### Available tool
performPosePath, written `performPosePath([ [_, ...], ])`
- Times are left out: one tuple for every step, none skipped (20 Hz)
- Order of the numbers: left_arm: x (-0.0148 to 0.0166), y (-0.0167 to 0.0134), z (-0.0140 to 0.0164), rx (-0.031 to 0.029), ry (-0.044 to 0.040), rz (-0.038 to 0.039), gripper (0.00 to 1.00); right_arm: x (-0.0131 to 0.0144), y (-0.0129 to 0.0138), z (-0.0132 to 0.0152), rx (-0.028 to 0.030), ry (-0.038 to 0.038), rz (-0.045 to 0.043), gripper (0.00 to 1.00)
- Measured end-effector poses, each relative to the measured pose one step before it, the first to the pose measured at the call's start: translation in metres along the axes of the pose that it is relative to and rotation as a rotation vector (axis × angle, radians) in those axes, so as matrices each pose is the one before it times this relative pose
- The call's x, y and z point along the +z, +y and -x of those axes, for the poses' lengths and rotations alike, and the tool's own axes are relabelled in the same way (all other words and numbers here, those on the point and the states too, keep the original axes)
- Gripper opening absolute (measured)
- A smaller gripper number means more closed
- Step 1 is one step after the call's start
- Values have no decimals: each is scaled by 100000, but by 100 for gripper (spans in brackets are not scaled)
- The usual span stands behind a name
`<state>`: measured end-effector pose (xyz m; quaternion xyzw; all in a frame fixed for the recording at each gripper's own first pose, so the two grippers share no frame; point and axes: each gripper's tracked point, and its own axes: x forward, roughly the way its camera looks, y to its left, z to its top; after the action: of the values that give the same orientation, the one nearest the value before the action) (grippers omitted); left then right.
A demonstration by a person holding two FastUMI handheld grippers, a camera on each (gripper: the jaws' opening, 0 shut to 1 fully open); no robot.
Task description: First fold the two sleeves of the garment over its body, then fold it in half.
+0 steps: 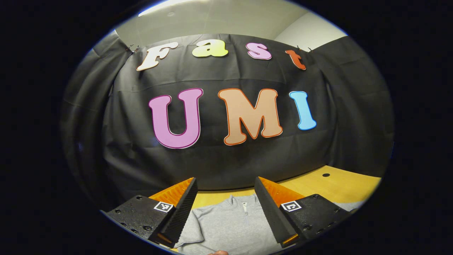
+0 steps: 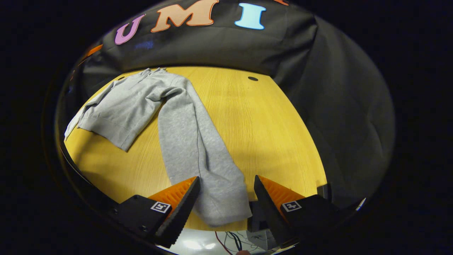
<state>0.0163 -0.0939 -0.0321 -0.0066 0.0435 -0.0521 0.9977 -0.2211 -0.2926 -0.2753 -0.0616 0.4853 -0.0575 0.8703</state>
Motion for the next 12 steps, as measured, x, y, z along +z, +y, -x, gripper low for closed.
performPosePath([
  [-157, -272, -73, -378, 159, 85, 94, -421, 167, -119, 677, 1389, -634, 99],
  [28, -98, -203, -316, 88, 18, 94, -398, 96, -163, 437, 1258, -592, 99],
  [-37, -222, -143, -445, 140, -20, 94, -237, 102, -169, 257, 1300, -398, 99],
  [33, -163, -81, -361, 97, 0, 94, -500, 65, -156, 185, 1550, -253, 98],
  [-103, -169, -30, -400, 36, 88, 94, -271, 106, -163, 291, 1390, -48, 99],
  [-43, -128, -23, -279, 133, 18, 95, -416, 51, -226, 110, 1645, 204, 99],
  [-16, -5, -117, -104, 232, -87, 95, -379, 195, -167, 629, 1988, -42, 99],
  [20, 57, -82, 110, 221, -115, 94, 214, 345, -3, 1708, -16, -1713, 99],
  [-51, 102, -9, 264, 73, 3, 94, -358, 285, -181, 804, 1683, -1729, 94],
  [-104, 157, 25, 310, 159, 77, 95, -29, 171, -29, 1275, 1732, -2621, 87],
  [-144, 174, 26, 379, 253, 20, 94, -62, 351, -123, 2496, 1541, -3612, 80],
  [-27, 138, -33, 336, 161, 67, 94, -130, -32, 95, -104, 951, -1882, 70],
])
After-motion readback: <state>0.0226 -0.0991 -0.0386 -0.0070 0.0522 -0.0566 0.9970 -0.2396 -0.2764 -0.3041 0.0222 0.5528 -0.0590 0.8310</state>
